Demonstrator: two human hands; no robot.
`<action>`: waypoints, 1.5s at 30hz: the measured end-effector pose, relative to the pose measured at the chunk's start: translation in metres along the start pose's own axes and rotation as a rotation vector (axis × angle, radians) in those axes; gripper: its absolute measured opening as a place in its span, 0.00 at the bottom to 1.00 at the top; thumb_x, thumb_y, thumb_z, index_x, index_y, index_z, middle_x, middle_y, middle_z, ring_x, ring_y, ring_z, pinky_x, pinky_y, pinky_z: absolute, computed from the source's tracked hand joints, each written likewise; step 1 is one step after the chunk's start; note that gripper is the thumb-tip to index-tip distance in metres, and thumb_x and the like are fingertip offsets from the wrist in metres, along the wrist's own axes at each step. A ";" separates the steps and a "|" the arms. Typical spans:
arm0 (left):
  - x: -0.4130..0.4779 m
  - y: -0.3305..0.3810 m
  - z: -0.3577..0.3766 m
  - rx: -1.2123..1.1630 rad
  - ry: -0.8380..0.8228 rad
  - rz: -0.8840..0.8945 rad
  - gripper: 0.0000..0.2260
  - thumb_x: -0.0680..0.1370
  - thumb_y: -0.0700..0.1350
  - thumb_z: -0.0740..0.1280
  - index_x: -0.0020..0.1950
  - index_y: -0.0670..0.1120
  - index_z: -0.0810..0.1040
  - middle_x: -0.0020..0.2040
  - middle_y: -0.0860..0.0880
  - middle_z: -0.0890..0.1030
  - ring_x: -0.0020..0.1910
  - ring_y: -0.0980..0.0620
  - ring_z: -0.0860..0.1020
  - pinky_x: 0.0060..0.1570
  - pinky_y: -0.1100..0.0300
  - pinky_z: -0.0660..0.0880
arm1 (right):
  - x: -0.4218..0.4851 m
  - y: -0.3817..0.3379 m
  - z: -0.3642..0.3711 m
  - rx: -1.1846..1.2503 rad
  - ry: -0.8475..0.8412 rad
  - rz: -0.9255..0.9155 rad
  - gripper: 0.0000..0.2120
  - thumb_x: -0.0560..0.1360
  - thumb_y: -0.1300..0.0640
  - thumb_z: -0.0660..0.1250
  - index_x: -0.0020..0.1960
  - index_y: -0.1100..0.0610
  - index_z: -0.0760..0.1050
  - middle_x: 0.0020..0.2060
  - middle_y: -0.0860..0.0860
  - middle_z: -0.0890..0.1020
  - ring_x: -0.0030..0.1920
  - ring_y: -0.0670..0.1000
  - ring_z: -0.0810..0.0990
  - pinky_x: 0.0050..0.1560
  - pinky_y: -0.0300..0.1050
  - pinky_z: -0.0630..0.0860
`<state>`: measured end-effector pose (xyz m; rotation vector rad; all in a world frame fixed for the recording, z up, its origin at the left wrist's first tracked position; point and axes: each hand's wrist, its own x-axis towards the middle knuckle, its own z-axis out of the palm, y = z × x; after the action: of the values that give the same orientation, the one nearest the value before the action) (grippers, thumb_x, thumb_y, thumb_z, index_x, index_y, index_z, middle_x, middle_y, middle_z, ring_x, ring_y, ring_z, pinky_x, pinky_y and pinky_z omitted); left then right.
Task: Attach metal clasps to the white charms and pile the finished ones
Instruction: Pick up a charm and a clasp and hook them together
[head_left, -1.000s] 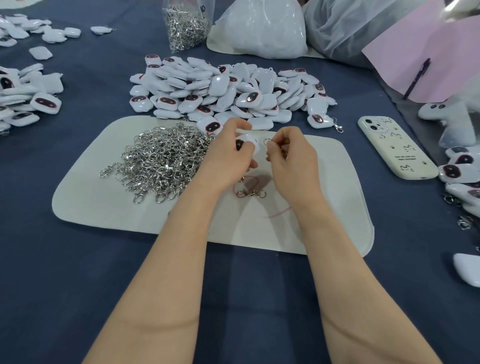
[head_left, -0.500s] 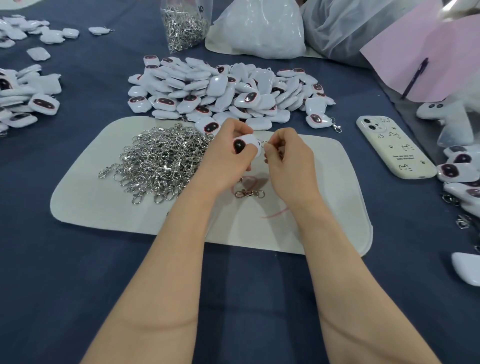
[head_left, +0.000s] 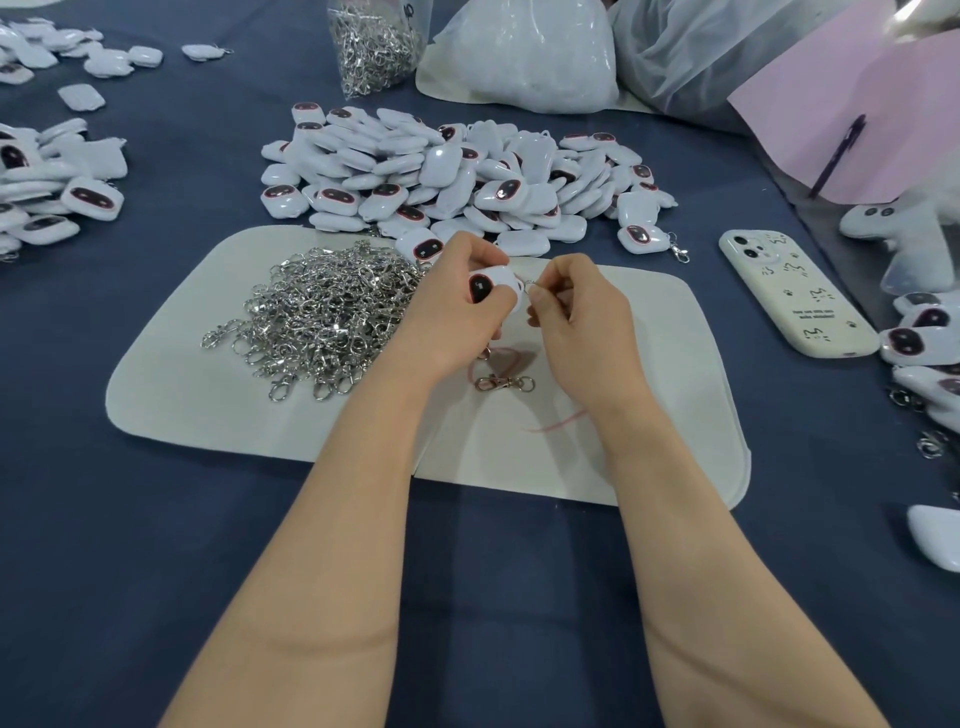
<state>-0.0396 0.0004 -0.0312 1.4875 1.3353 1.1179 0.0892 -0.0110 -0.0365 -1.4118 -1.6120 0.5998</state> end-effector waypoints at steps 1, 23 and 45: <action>0.000 0.000 0.000 -0.001 0.002 0.001 0.09 0.75 0.38 0.63 0.52 0.50 0.69 0.43 0.52 0.76 0.23 0.61 0.73 0.27 0.66 0.72 | 0.000 0.000 0.000 -0.013 -0.007 -0.008 0.05 0.76 0.65 0.61 0.44 0.57 0.69 0.38 0.54 0.78 0.43 0.56 0.78 0.46 0.45 0.72; -0.002 0.019 0.003 -0.658 0.013 -0.255 0.06 0.77 0.34 0.62 0.50 0.43 0.75 0.39 0.46 0.77 0.27 0.56 0.77 0.29 0.66 0.75 | 0.000 -0.012 0.000 0.252 0.198 -0.017 0.12 0.75 0.64 0.65 0.42 0.46 0.72 0.37 0.41 0.78 0.40 0.40 0.77 0.45 0.34 0.73; -0.002 0.017 0.005 0.004 0.188 0.022 0.07 0.76 0.40 0.68 0.50 0.48 0.73 0.42 0.50 0.79 0.36 0.54 0.78 0.43 0.58 0.77 | -0.001 -0.005 0.005 -0.142 0.105 -0.020 0.09 0.77 0.63 0.62 0.53 0.59 0.79 0.46 0.51 0.82 0.47 0.49 0.77 0.47 0.32 0.67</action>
<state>-0.0305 -0.0035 -0.0166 1.4307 1.4516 1.2954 0.0822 -0.0116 -0.0355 -1.5033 -1.6089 0.3987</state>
